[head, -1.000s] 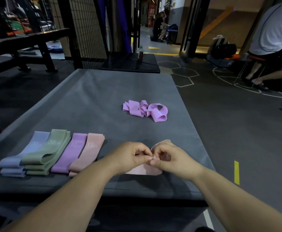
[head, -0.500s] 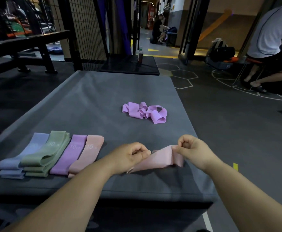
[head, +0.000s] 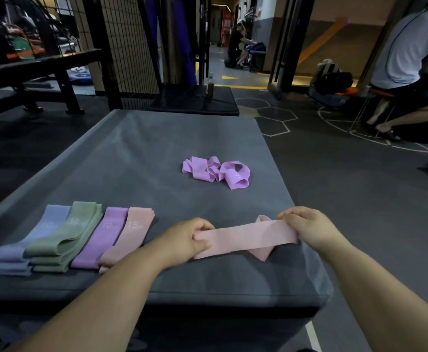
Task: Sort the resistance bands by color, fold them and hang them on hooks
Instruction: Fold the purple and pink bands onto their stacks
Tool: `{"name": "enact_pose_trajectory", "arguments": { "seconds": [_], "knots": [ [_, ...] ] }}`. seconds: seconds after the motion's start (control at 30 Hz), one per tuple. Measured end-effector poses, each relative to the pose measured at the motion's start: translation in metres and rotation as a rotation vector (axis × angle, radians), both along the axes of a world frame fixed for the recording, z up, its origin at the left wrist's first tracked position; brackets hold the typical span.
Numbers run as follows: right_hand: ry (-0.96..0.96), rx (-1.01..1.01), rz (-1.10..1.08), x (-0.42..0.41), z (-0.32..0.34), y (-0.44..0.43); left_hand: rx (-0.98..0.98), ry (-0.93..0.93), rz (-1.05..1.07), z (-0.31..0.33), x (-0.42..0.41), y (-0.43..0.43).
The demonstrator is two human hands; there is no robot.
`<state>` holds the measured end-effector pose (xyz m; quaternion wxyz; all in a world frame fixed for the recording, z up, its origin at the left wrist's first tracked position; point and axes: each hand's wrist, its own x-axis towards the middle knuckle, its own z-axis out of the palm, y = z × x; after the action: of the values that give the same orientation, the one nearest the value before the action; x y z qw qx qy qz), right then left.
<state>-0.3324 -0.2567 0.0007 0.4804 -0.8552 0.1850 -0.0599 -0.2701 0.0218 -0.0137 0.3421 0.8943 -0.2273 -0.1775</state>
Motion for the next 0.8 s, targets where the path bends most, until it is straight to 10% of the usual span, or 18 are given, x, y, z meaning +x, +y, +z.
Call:
{"name": "enact_pose_trajectory", "arguments": {
  "seconds": [0.27, 0.8],
  "knots": [
    [-0.007, -0.036, -0.038, 0.002, -0.004, -0.005, -0.249, 0.113, 0.073, 0.006, 0.002, 0.002],
    [-0.085, 0.686, -0.130, -0.001, 0.014, -0.002, -0.573, 0.129, 0.243, 0.017, 0.009, 0.005]
  ]
}}
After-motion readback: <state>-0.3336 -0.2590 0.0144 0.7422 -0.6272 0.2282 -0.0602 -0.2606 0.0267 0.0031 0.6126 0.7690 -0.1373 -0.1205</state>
